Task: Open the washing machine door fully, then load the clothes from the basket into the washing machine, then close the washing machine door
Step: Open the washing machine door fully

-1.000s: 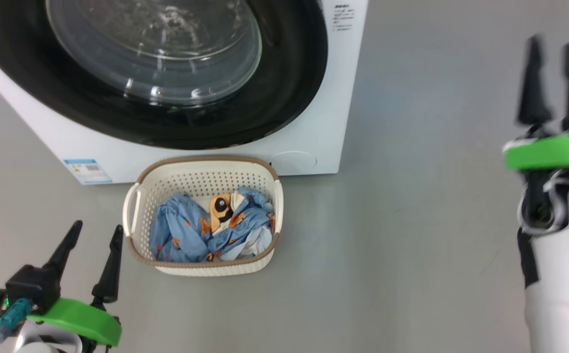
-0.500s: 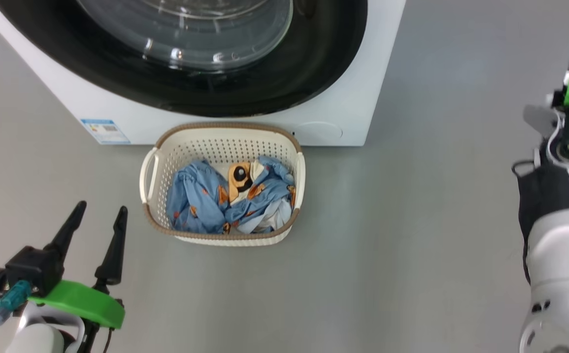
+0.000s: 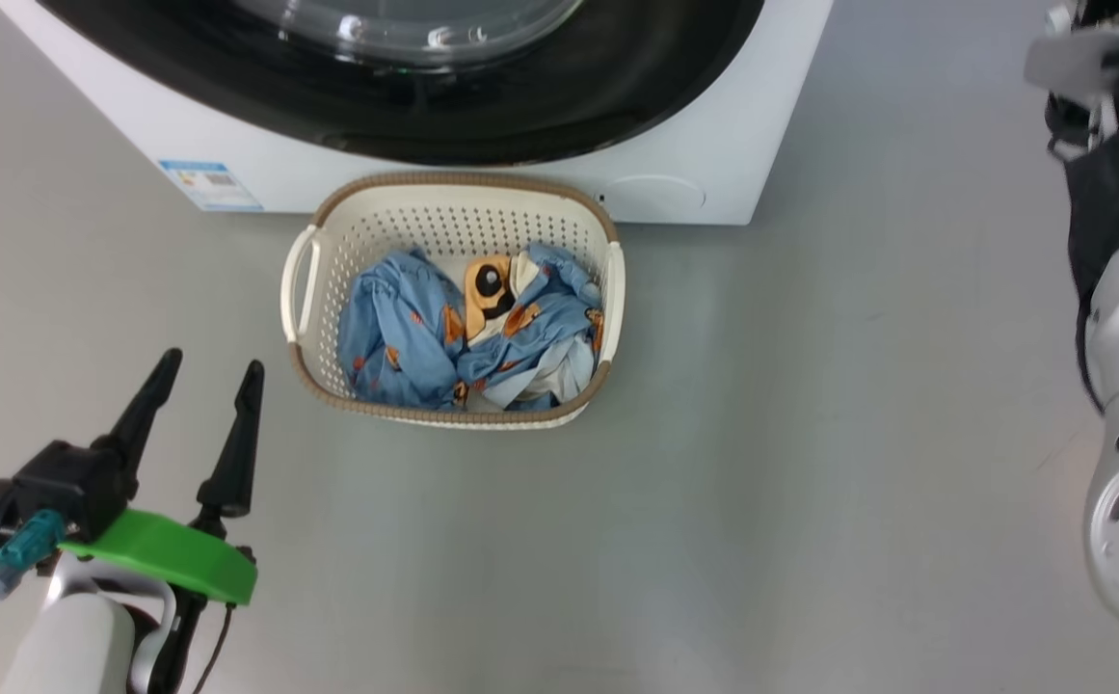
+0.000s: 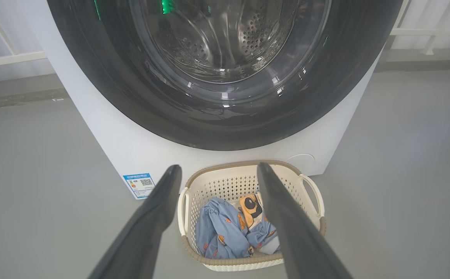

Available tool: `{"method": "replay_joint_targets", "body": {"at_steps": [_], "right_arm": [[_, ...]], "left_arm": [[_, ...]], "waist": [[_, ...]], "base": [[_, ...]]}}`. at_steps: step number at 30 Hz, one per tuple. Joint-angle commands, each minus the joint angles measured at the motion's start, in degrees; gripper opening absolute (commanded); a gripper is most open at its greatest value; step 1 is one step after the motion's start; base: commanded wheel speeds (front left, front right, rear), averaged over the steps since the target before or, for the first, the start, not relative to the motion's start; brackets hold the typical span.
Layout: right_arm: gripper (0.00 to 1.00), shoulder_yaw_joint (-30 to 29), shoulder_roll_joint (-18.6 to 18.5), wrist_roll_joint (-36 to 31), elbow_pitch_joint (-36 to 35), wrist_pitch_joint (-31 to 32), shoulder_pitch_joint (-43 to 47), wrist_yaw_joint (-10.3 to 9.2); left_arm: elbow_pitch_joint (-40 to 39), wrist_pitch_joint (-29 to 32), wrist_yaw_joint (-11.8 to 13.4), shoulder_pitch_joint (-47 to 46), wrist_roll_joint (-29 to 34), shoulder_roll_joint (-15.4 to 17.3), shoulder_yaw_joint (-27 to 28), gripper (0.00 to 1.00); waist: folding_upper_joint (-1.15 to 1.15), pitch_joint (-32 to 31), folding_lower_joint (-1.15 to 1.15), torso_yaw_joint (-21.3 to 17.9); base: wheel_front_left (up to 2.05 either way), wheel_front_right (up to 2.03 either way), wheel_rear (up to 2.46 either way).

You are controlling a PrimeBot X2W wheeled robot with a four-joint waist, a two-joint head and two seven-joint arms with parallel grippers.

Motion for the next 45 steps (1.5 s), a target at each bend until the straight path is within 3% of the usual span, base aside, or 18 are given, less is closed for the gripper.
{"method": "replay_joint_targets", "body": {"at_steps": [1, 6, 14, 27, 37, 45], "right_arm": [[0.00, 0.8, 0.8, -0.9, -0.7, 1.6, -3.1, 0.10], [0.00, 1.0, 0.7, -3.3, 2.9, 7.7, -8.4, 0.10], [0.00, 1.1, 1.0, -7.4, 7.4, 11.6, -14.6, 0.10], [0.00, -0.1, 1.0, -13.4, 14.6, 10.3, -22.3, 0.10], [0.00, -1.4, -1.3, -17.7, 17.2, 9.5, -24.4, 0.10], [0.00, -3.4, -1.6, -19.1, 17.5, 14.3, -23.3, 0.10]], "left_arm": [[-1.2, -0.4, -0.1, -1.9, -0.3, 1.9, 1.8, 1.00], [-1.5, -0.4, -0.1, -3.1, -0.6, 1.8, 1.4, 1.00], [-1.6, -0.4, -0.1, -4.6, -1.8, 0.7, 0.9, 1.00], [-2.0, -0.4, -0.1, -6.3, -2.5, -0.4, 0.0, 1.00], [-1.7, -0.4, -0.1, -6.8, -3.2, -0.9, -2.0, 1.00], [-1.6, -0.4, -0.1, -6.6, -3.5, -1.1, -2.7, 1.00]], "waist": [[0.00, 1.3, 0.00, 0.7], [0.00, 3.1, 0.00, 1.6], [0.00, 5.3, 0.00, 3.1], [0.00, 8.2, 0.00, 5.5], [0.00, 8.8, 0.00, 7.4], [0.00, 7.9, 0.00, 8.4]], "base": [[0.00, 0.00, 0.00], [0.00, 0.00, 0.00], [0.00, 0.00, 0.00], [0.00, 0.00, 0.00], [0.00, 0.00, 0.00], [0.00, 0.00, 0.00]]}}
